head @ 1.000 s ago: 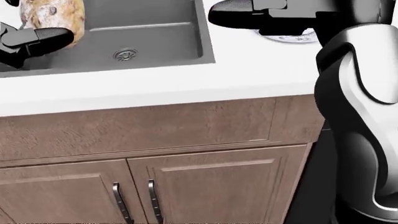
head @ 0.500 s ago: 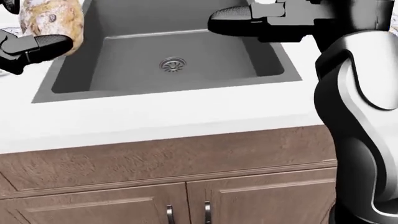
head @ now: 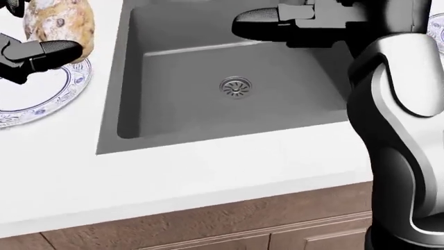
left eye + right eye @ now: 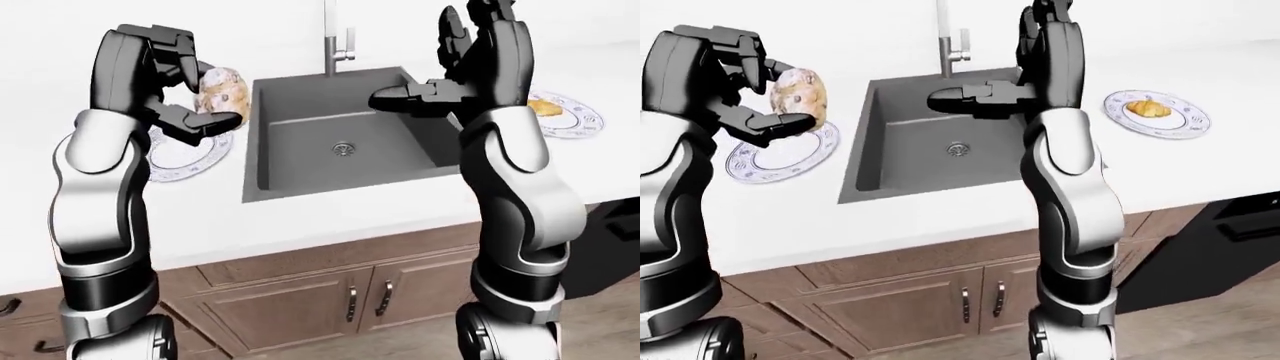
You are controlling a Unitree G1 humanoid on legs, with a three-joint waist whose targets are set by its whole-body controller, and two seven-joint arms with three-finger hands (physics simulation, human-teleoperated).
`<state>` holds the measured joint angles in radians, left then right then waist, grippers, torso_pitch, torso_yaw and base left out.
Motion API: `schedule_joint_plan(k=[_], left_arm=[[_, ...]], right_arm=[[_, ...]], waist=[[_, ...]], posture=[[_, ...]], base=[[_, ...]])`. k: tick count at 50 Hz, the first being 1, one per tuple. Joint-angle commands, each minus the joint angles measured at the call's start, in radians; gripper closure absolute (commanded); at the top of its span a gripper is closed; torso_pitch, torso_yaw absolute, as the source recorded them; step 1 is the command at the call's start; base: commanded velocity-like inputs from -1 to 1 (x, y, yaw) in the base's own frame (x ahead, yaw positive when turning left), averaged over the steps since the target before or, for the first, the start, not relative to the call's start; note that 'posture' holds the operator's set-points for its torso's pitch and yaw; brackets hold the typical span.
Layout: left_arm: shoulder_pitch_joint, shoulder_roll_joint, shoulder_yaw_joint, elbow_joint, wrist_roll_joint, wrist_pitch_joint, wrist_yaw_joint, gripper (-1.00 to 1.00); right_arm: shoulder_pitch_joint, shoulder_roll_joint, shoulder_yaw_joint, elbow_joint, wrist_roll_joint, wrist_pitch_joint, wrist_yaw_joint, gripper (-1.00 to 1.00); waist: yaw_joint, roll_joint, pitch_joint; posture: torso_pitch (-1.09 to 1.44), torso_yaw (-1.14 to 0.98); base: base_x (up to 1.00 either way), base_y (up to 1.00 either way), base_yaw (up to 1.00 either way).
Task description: Place the pastries on the plates.
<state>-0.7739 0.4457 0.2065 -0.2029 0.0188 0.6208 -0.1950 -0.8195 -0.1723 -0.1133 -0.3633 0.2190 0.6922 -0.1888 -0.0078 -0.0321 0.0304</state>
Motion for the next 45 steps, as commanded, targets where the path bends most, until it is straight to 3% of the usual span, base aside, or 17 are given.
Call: schedule_joint_plan(k=[1,5,7,9,11,16,19,21,24,26,29,31,33,35,37,41,45], left_arm=[[-0.034,0.021,0.037,-0.035,0.011,-0.037,0.02,1.0],[-0.033,0.024,0.037,-0.037,0.013,-0.034,0.016,1.0],[-0.034,0.025,0.037,-0.041,0.013,-0.031,0.015,1.0],[-0.031,0.024,0.037,-0.042,0.015,-0.031,0.015,1.0],[-0.032,0.024,0.036,-0.042,0.016,-0.031,0.014,1.0],[-0.028,0.023,0.037,-0.043,0.019,-0.032,0.013,1.0],[-0.027,0.021,0.037,-0.043,0.02,-0.033,0.012,1.0],[-0.026,0.022,0.037,-0.044,0.021,-0.032,0.011,1.0],[-0.02,0.017,0.034,-0.047,0.023,-0.031,0.01,1.0],[-0.022,0.014,0.032,-0.043,0.025,-0.033,0.01,1.0],[-0.033,0.013,0.028,-0.034,0.029,-0.033,0.008,1.0],[-0.038,0.013,0.025,-0.03,0.032,-0.033,0.006,1.0],[-0.042,0.01,0.022,-0.023,0.036,-0.036,0.006,1.0],[-0.044,0.009,0.02,-0.023,0.038,-0.035,0.002,1.0],[-0.046,0.01,0.024,-0.029,0.037,-0.029,0.0,1.0],[-0.044,0.012,0.026,-0.034,0.038,-0.025,-0.002,1.0],[-0.046,0.013,0.025,-0.032,0.039,-0.026,-0.004,1.0]], right_arm=[[-0.037,-0.001,0.011,-0.042,0.006,-0.04,0.009,-1.0],[-0.038,-0.004,0.005,-0.048,0.011,-0.031,0.004,-1.0],[-0.04,-0.004,0.002,-0.051,0.015,-0.031,0.0,-1.0],[-0.041,-0.003,0.0,-0.046,0.018,-0.037,-0.005,-1.0],[-0.039,-0.004,0.003,-0.044,0.02,-0.043,-0.01,-1.0],[-0.029,0.0,0.007,-0.039,0.019,-0.046,-0.016,-1.0],[-0.026,-0.003,0.011,-0.039,0.011,-0.045,-0.009,-1.0],[-0.027,-0.004,0.013,-0.042,0.007,-0.041,-0.005,-1.0],[-0.024,-0.002,0.008,-0.046,0.01,-0.044,-0.001,-1.0],[-0.023,-0.001,0.008,-0.047,0.012,-0.045,0.002,-1.0],[-0.024,-0.004,0.006,-0.04,0.011,-0.056,0.005,-1.0],[-0.026,-0.006,0.006,-0.039,0.01,-0.057,0.006,-1.0],[-0.022,-0.002,0.001,-0.04,0.016,-0.061,0.002,-1.0],[-0.023,-0.005,0.004,-0.038,0.016,-0.064,0.0,-1.0],[-0.026,-0.005,0.006,-0.04,0.021,-0.061,-0.002,-1.0],[-0.021,-0.004,0.006,-0.044,0.024,-0.059,-0.007,-1.0],[-0.018,-0.006,0.011,-0.05,0.017,-0.051,0.001,-1.0]], waist=[[0.008,-0.003,-0.025],[0.009,0.053,-0.01],[0.014,0.151,-0.032],[0.017,0.124,0.002],[0.015,0.106,-0.004],[0.007,0.076,0.016],[0.006,0.068,0.018],[0.005,0.07,-0.018],[0.008,0.027,-0.011],[0.007,-0.043,-0.005],[0.001,-0.037,-0.019],[0.002,0.017,-0.028],[-0.008,0.053,-0.004],[-0.021,0.101,-0.005],[-0.02,0.08,0.006],[-0.005,0.034,-0.001],[0.009,0.031,-0.005]], posture=[[0.0,0.0],[0.0,0.0],[0.0,0.0],[0.0,0.0],[0.0,0.0],[0.0,0.0],[0.0,0.0],[0.0,0.0],[0.0,0.0],[0.0,0.0],[0.0,0.0],[0.0,0.0],[0.0,0.0],[0.0,0.0],[0.0,0.0],[0.0,0.0],[0.0,0.0]], base=[[0.0,0.52,0.0],[-0.09,0.5,0.0],[-0.1,0.16,0.0],[0.0,0.0,0.0],[0.0,0.0,0.0],[0.0,0.0,0.0],[-0.01,0.01,0.0],[-0.04,0.14,0.0],[-0.01,0.36,0.0],[0.0,0.6,0.0],[0.0,0.55,0.0],[0.0,0.12,0.0],[0.0,0.05,0.0],[0.0,0.0,0.0],[0.0,0.0,0.0],[0.0,0.0,0.0],[0.0,0.0,0.0]])
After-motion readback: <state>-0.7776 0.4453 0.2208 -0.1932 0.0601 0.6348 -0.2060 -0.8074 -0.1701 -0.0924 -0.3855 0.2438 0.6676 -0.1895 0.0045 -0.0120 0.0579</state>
